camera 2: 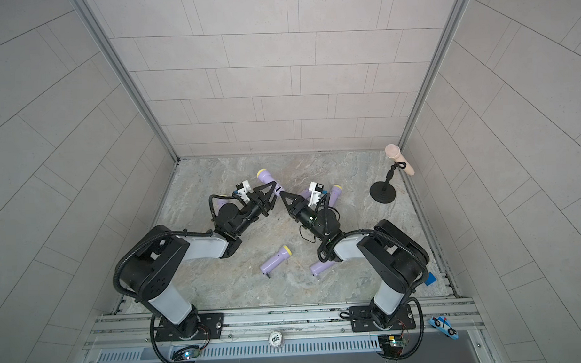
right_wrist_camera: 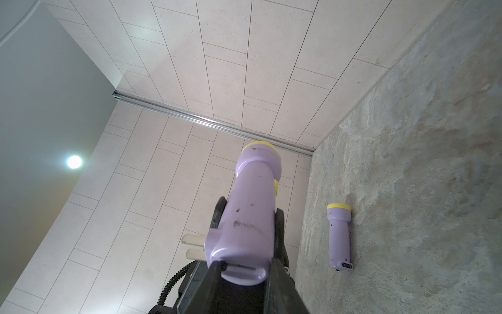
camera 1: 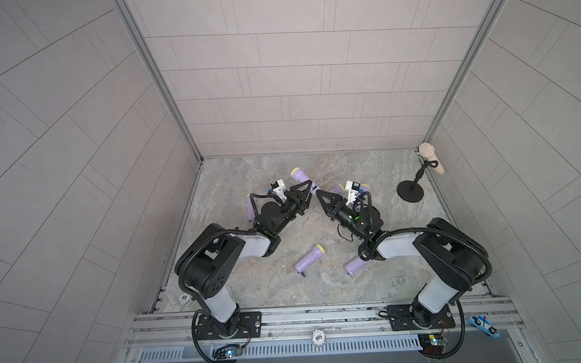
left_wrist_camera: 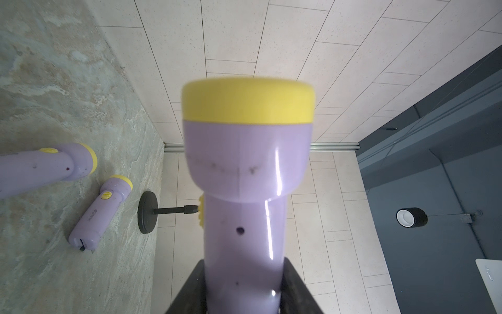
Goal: Close the plug at the bottom of the flashlight
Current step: Close the plug of the flashlight.
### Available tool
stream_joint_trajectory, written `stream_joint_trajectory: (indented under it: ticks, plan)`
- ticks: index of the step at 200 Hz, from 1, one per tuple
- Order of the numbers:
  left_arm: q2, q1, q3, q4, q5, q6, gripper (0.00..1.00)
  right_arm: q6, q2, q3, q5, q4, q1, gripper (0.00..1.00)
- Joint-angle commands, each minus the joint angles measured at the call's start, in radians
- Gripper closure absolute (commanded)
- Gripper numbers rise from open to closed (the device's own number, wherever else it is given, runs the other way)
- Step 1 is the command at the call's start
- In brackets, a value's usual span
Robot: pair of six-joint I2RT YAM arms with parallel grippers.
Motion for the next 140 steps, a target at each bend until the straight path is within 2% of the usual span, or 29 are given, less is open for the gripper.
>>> stream_joint_trajectory:
  ticks: [1,47,140]
  plan:
    - [-0.016,-0.022,-0.010,0.014,0.044,-0.010,1.00,0.015,0.015,0.029,-0.017,0.050,0.007,0.68]
    - [-0.011,-0.025,-0.011,0.014,0.044,-0.011,1.00,0.006,0.012,0.055,-0.017,0.050,0.010,0.68]
    - [-0.012,-0.026,-0.022,0.015,0.025,-0.015,1.00,-0.015,-0.049,-0.019,0.040,0.050,0.010,0.62]
